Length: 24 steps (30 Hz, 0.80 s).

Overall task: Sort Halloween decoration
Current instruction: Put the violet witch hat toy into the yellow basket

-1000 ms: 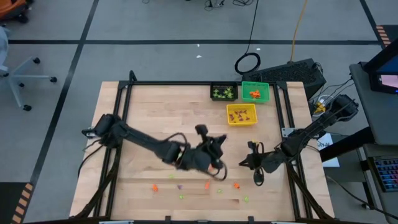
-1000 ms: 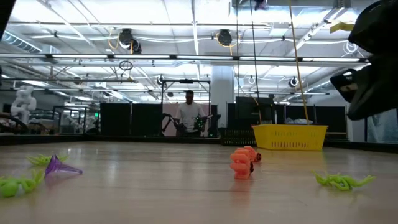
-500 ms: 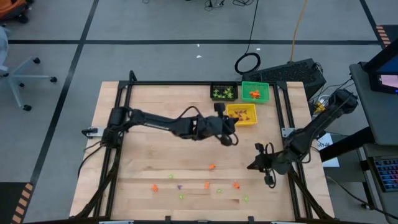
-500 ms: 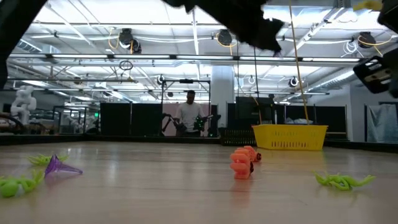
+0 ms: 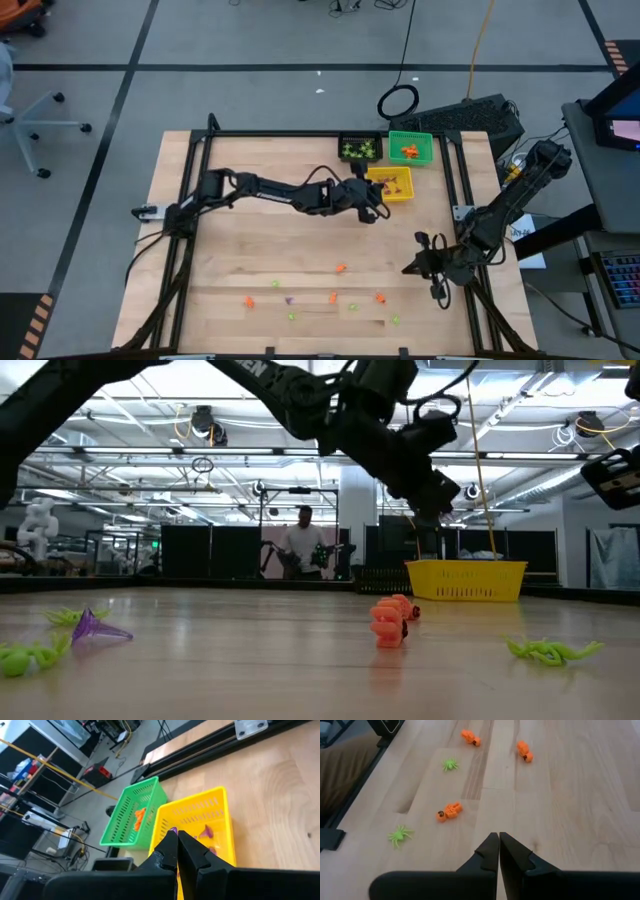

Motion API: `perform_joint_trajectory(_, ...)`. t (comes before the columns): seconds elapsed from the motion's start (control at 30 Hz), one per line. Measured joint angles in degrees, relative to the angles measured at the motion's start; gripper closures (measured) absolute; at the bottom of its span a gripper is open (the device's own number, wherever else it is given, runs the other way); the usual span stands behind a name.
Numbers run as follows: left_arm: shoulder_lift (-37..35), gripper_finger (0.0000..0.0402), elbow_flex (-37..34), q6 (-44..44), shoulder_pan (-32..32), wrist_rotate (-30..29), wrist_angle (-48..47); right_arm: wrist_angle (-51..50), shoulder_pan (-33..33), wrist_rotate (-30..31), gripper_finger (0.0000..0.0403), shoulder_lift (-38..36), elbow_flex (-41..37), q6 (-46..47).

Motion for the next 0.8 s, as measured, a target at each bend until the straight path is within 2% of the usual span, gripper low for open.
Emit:
perform_joint_trajectory(0.57, 2.4, 0.0398, 0.0, -7.5, 2.0, -2.2, 0.4, 0.0, 0.0, 0.1, 0.0403, 0.0, 0.0, 0.0)
perform_joint_trajectory(0.67, 2.4, 0.0375, 0.0, -7.5, 2.0, -1.5, 0.4, 0.0, 0.0, 0.1, 0.0403, 0.0, 0.0, 0.0)
perform_joint_trajectory(0.8, 2.4, 0.0323, 0.0, -7.5, 2.0, -1.3, 0.4, 0.0, 0.0, 0.1, 0.0403, 0.0, 0.0, 0.0)
